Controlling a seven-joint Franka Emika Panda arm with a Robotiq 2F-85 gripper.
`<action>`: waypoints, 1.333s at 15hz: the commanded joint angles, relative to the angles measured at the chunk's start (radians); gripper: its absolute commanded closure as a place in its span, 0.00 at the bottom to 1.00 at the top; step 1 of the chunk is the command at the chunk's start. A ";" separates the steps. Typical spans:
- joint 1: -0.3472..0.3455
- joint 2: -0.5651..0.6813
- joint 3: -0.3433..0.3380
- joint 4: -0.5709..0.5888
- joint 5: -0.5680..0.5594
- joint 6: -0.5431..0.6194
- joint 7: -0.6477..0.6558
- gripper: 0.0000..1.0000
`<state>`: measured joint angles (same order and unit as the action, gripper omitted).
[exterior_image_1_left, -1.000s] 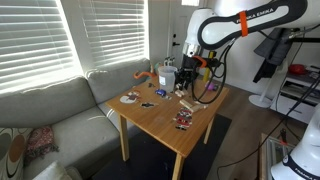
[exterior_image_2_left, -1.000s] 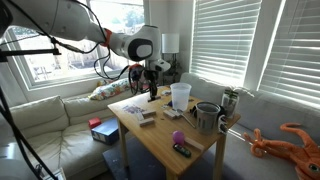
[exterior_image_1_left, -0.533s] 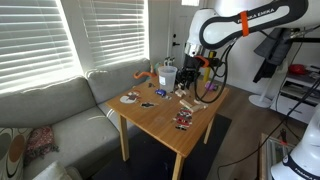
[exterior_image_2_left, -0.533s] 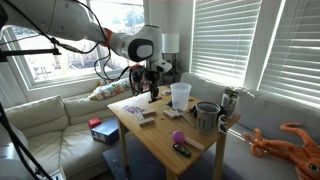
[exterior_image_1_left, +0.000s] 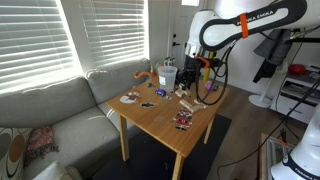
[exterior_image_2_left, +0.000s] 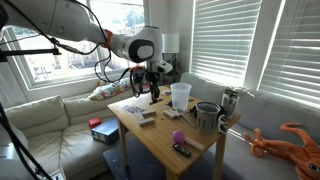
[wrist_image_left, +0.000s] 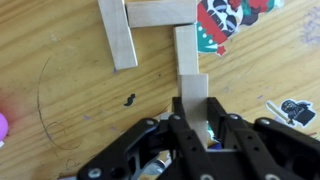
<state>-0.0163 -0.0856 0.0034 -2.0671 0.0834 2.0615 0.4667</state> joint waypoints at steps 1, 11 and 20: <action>-0.011 -0.023 -0.005 -0.023 -0.084 -0.007 -0.079 0.93; -0.010 -0.043 -0.011 -0.112 -0.286 0.100 -0.398 0.93; -0.007 0.003 -0.007 -0.077 -0.340 0.074 -0.457 0.93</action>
<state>-0.0244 -0.0861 -0.0029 -2.1477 -0.2092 2.1389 0.0697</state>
